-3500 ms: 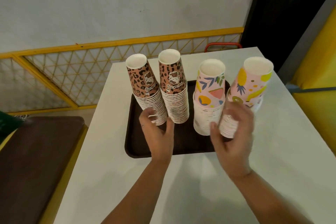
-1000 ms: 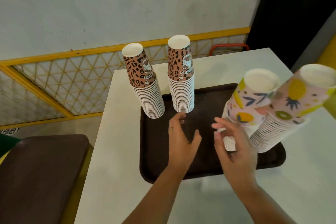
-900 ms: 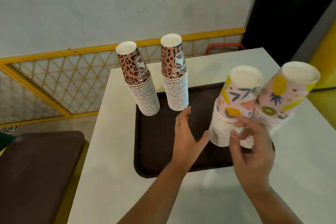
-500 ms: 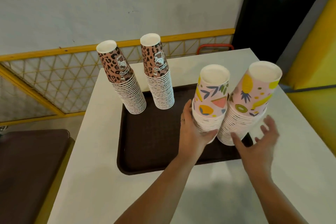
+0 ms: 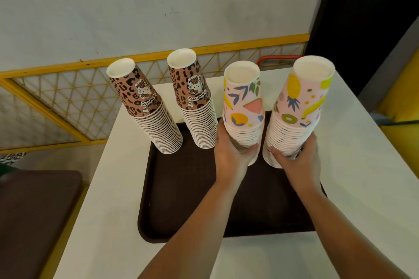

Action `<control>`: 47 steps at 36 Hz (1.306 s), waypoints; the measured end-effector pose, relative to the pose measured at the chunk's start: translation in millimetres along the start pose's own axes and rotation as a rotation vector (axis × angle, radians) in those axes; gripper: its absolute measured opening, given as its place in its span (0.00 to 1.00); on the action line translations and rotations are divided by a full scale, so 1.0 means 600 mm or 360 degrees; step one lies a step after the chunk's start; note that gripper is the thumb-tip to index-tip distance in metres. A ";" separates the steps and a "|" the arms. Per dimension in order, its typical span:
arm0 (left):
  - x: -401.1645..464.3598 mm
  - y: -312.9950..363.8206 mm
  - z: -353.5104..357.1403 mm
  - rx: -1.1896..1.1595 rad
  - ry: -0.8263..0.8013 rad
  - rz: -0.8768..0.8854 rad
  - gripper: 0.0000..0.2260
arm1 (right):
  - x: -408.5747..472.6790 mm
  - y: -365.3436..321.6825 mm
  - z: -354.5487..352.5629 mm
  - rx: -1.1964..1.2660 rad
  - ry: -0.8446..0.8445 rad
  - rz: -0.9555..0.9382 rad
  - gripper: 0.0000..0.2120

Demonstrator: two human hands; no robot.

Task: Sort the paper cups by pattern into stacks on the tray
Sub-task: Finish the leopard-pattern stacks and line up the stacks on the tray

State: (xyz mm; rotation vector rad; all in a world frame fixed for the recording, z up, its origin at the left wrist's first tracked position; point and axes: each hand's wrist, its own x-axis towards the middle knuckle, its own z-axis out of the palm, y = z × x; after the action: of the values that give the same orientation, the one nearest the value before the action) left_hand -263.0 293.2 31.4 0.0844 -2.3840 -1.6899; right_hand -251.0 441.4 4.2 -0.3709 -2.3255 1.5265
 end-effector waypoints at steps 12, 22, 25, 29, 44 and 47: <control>0.076 -0.009 0.024 -0.0007 0.0110 0.0080 0.37 | 0.092 0.000 0.046 0.0036 -0.0080 -0.0117 0.39; 0.102 -0.017 0.035 -0.0002 0.0141 0.0079 0.38 | 0.117 0.008 0.051 0.0040 -0.0140 -0.0157 0.39; 0.104 -0.020 0.037 0.0015 0.0142 0.0091 0.39 | 0.120 0.014 0.051 -0.0018 -0.0137 -0.0189 0.39; 0.102 -0.022 0.036 0.0012 0.0145 0.0095 0.39 | 0.117 0.021 0.051 -0.0110 -0.0161 -0.0198 0.40; 0.099 -0.025 0.033 0.0009 0.0119 0.0101 0.38 | 0.112 0.009 0.053 -0.0152 -0.0075 -0.0204 0.42; 0.101 -0.024 0.032 0.0007 0.0098 0.0122 0.39 | 0.118 0.009 0.049 -0.0249 -0.0071 -0.0203 0.41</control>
State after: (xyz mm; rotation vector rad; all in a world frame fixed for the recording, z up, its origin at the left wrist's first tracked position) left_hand -327.0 295.7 20.8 0.0446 -2.3159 -1.6239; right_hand -327.5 446.7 -2.4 -0.2238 -2.4595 1.3117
